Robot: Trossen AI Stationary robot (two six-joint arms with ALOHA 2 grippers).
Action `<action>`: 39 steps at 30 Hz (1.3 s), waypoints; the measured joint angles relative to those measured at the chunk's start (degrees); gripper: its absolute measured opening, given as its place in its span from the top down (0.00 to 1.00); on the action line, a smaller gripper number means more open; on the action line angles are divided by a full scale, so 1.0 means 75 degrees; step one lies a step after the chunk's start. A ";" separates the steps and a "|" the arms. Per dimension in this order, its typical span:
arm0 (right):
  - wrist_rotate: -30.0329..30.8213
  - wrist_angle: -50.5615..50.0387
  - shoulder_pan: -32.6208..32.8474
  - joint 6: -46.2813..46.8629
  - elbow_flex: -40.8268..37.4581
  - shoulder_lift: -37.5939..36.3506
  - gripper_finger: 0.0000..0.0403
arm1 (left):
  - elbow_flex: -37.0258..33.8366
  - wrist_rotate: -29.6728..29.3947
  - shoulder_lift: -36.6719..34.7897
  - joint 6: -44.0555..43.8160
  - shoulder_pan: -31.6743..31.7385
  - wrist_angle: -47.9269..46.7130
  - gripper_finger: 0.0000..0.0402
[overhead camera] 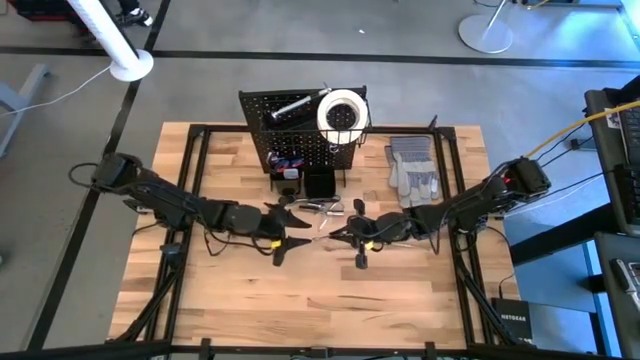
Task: Hang tools onto peg board
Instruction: Put the wrench into the right bin on the pegboard
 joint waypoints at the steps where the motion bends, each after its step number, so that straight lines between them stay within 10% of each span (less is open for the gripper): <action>1: -0.0049 0.0034 -0.0004 0.0041 0.0000 0.0044 0.96 | 0.0072 -0.0003 0.0141 -0.0022 -0.0003 -0.0025 0.54; 19: -0.0186 0.0042 0.0002 0.0093 0.0000 0.0165 0.96 | 0.1173 0.0344 0.2081 -0.0402 0.0207 -0.0002 0.55; 31: -0.0181 0.0054 0.0002 0.0096 0.0000 0.0165 0.96 | 0.1173 0.0366 0.2087 0.0104 0.0241 -0.0038 0.95; 39: -0.0264 0.0054 0.0005 0.0166 0.0000 0.0132 0.86 | 0.1103 0.0143 0.2093 0.0663 0.0175 0.0630 0.99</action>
